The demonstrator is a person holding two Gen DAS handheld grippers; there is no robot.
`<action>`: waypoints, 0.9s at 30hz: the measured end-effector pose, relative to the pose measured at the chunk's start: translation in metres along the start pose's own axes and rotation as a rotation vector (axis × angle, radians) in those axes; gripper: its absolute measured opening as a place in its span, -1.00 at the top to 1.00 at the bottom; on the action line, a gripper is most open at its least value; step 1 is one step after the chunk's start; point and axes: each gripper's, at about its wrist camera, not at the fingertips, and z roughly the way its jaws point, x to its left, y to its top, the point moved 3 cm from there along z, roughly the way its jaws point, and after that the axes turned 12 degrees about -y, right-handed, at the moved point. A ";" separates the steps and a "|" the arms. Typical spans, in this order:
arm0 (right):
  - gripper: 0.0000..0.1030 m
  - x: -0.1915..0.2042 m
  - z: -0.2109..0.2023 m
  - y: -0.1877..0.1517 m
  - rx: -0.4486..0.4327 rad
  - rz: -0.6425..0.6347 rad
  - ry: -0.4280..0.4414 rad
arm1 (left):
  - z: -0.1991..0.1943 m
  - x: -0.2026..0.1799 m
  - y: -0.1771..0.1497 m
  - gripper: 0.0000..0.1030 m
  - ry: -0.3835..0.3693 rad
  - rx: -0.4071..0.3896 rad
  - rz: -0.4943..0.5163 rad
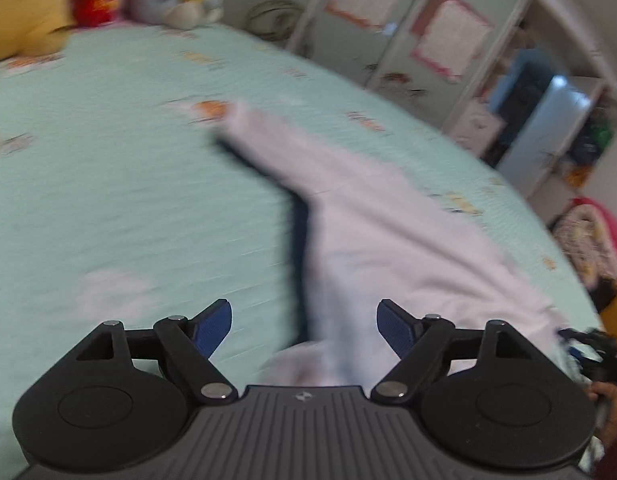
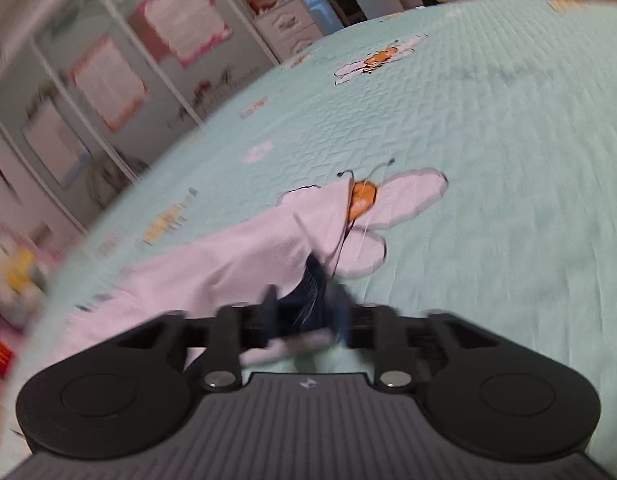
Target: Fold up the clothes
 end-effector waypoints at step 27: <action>0.09 -0.030 -0.054 -0.058 -0.111 0.064 0.068 | 0.161 0.084 0.134 0.88 0.039 -0.180 -0.228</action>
